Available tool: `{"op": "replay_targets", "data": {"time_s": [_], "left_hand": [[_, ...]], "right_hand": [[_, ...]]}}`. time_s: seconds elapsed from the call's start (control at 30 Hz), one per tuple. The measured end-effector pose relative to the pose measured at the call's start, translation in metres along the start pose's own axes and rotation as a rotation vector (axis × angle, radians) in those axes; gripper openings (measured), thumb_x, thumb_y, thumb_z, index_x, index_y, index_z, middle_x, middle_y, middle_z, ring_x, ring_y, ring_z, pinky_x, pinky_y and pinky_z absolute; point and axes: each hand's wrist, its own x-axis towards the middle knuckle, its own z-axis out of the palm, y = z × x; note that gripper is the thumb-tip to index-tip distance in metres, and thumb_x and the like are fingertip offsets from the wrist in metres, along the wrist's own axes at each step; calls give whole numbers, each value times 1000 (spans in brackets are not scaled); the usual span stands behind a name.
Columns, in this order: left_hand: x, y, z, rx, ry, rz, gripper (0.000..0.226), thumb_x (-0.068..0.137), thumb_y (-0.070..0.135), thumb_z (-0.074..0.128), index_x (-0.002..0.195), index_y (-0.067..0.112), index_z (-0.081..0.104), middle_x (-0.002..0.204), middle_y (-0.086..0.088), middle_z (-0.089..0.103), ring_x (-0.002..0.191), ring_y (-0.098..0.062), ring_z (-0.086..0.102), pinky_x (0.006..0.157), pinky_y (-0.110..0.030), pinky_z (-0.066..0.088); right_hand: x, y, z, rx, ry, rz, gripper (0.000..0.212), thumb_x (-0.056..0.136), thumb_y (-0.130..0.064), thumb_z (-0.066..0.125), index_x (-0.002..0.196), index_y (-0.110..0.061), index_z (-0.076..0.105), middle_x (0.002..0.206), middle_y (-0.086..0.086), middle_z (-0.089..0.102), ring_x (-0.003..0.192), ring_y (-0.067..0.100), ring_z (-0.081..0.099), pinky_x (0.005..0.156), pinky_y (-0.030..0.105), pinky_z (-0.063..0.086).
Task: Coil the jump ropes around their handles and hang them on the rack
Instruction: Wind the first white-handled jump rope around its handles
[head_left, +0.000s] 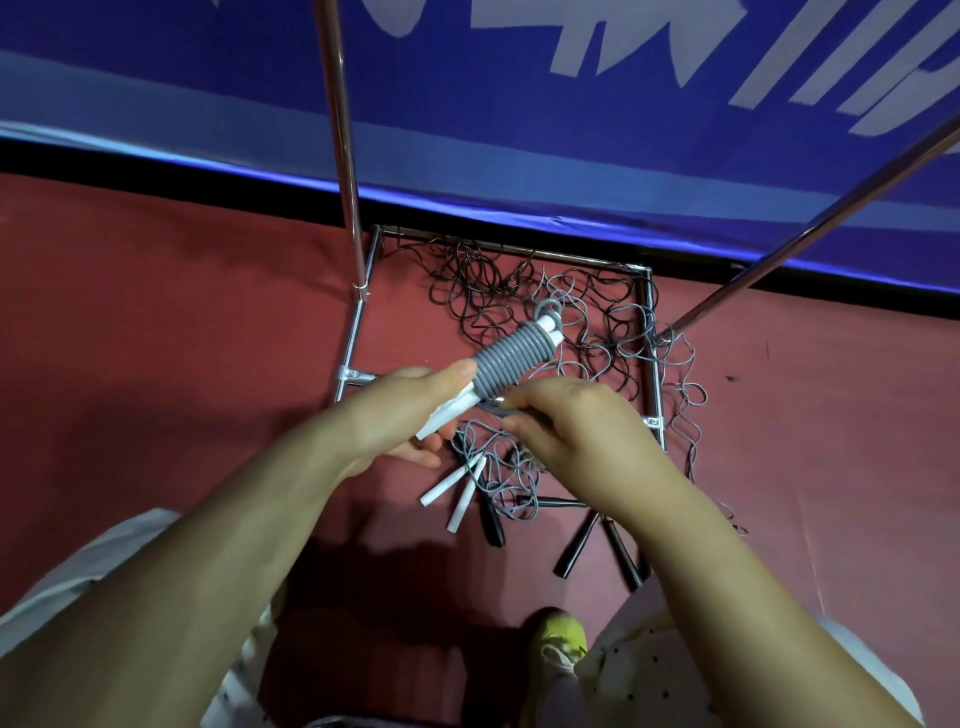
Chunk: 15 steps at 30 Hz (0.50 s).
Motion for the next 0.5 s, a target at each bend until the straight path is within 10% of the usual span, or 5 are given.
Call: {"op": "replay_targets", "data": {"time_s": [0.23,0.37,0.5], "left_hand": [[-1,0,-1,-78,-16,125,21,98,38,44,94,29,62,74,0,52,61,-11,48,77,-39,57],[-4,10,-4,-316,-9,199,29,91,43,46,95,18,61,69,-3,49,52,-9,44,65,-36,55],[-9,9,-1,-388,-108,298,43,85,52,57,92,10,59,65,-3,54,52,-12,46,50,-27,47]], "right_hand": [[-3,11,2,57,48,-73,7,83,-25,67,88,-21,68,79,-5,67,74,19,62,65,33,48],[2,8,-2,988,-134,366,25,91,-40,55,90,-15,56,74,5,69,60,20,63,55,31,45],[6,9,-2,1347,-561,454,53,85,-55,43,108,-12,63,80,12,70,64,24,70,46,30,56]]}}
